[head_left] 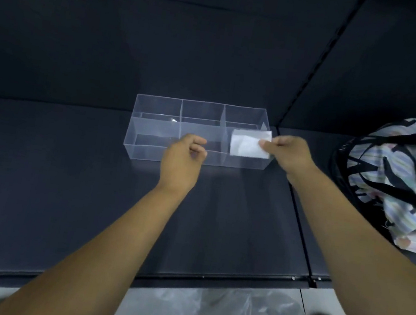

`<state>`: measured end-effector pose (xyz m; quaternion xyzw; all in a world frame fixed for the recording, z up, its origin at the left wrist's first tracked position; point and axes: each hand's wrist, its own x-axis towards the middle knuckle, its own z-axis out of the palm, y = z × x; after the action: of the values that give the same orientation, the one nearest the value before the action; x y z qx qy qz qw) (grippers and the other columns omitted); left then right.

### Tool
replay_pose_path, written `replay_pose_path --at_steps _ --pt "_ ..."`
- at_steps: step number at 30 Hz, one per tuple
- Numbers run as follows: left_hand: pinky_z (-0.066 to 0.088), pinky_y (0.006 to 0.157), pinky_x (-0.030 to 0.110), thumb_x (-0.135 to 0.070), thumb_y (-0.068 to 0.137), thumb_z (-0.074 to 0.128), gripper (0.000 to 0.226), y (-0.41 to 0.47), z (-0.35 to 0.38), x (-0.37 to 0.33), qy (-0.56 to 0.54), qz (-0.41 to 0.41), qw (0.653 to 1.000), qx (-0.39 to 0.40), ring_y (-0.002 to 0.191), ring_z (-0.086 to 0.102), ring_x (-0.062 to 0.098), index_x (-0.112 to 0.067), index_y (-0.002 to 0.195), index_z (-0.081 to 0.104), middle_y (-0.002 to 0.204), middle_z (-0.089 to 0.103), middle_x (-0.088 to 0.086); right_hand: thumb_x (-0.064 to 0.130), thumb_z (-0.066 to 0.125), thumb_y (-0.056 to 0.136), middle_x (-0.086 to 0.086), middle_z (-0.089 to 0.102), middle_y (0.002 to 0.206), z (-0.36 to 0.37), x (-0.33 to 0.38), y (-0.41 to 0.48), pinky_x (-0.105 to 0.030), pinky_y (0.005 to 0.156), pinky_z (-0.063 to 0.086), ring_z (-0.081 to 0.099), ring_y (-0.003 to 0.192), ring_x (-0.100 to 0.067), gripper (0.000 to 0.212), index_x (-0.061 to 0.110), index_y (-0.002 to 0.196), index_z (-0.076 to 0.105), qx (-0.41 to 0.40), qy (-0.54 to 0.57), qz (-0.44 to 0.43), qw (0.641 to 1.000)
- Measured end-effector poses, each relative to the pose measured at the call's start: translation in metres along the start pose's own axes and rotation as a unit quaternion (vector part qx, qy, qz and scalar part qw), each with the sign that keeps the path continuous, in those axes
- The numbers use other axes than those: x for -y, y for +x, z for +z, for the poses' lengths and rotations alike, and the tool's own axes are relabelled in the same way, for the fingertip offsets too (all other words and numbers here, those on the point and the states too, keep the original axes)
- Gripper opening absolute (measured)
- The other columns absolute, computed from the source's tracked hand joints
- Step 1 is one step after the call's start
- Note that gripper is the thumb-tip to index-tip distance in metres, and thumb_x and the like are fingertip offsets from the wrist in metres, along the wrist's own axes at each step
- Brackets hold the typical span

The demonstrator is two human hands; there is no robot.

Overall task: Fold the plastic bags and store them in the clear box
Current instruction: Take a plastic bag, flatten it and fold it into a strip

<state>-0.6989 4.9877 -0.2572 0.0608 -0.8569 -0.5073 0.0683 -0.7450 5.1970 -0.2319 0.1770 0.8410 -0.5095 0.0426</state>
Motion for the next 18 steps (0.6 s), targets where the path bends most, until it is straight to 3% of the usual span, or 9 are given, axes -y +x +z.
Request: replay_pose_path --at_steps 2,3,5,7,13,18 --pt "0.024 0.111 0.028 -0.027 0.093 0.059 0.042 -0.003 0.008 0.015 0.201 0.095 0.974 0.041 0.129 0.042 0.018 -0.016 0.133 0.052 0.133 0.054 0.0 0.031 0.073 0.081 -0.005 0.063 0.104 0.005 -0.005 0.024 -0.038 0.102 0.037 0.054 0.114 -0.028 0.014 0.019 0.084 0.065 -0.012 -0.155 0.008 0.988" --pt "0.01 0.117 0.032 -0.034 0.095 0.055 0.051 -0.005 0.011 0.023 0.261 0.118 0.956 0.07 0.138 0.031 0.021 -0.016 0.142 0.043 0.145 0.044 0.0 0.035 0.07 0.081 -0.005 0.061 0.112 0.01 -0.008 0.032 -0.038 0.101 0.034 0.048 0.12 -0.028 0.015 0.023 0.089 0.068 -0.025 -0.241 0.01 0.97" --pt "-0.007 0.118 0.034 -0.04 0.097 0.048 0.059 -0.008 0.015 0.036 0.308 0.147 0.936 0.09 0.146 0.015 0.019 -0.018 0.149 0.029 0.153 0.032 -0.002 0.04 0.066 0.082 -0.007 0.05 0.125 0.021 -0.011 0.04 -0.04 0.099 0.029 0.039 0.125 -0.029 0.023 0.025 0.099 0.07 -0.044 -0.359 0.011 0.932" --pt "-0.011 0.118 0.034 -0.04 0.098 0.047 0.062 -0.01 0.015 0.044 0.319 0.17 0.928 0.09 0.147 0.009 0.018 -0.018 0.151 0.024 0.155 0.028 -0.003 0.039 0.064 0.083 -0.009 0.043 0.129 0.031 -0.013 0.044 -0.042 0.101 0.027 0.034 0.126 -0.03 0.026 0.024 0.103 0.071 -0.065 -0.412 0.004 0.909" --pt "-0.017 0.117 0.034 -0.04 0.099 0.042 0.067 -0.026 0.012 0.052 0.364 0.191 0.908 0.084 0.147 -0.01 0.017 -0.015 0.153 0.013 0.161 0.007 0.0 0.038 0.071 0.081 -0.01 0.04 0.13 0.031 -0.009 0.043 -0.041 0.103 0.03 0.039 0.124 -0.03 0.038 0.014 0.111 0.066 -0.102 -0.467 -0.052 0.877" --pt "-0.022 0.114 0.033 -0.05 0.098 0.031 0.067 -0.084 -0.002 0.076 0.374 0.133 0.91 0.121 0.145 -0.015 0.014 -0.017 0.153 0.011 0.161 0.003 -0.001 0.024 0.071 0.082 -0.01 0.045 0.121 0.019 -0.016 -0.001 -0.036 0.094 0.034 0.046 0.113 -0.028 0.029 0.011 0.105 0.062 -0.19 -0.323 -0.138 0.917"
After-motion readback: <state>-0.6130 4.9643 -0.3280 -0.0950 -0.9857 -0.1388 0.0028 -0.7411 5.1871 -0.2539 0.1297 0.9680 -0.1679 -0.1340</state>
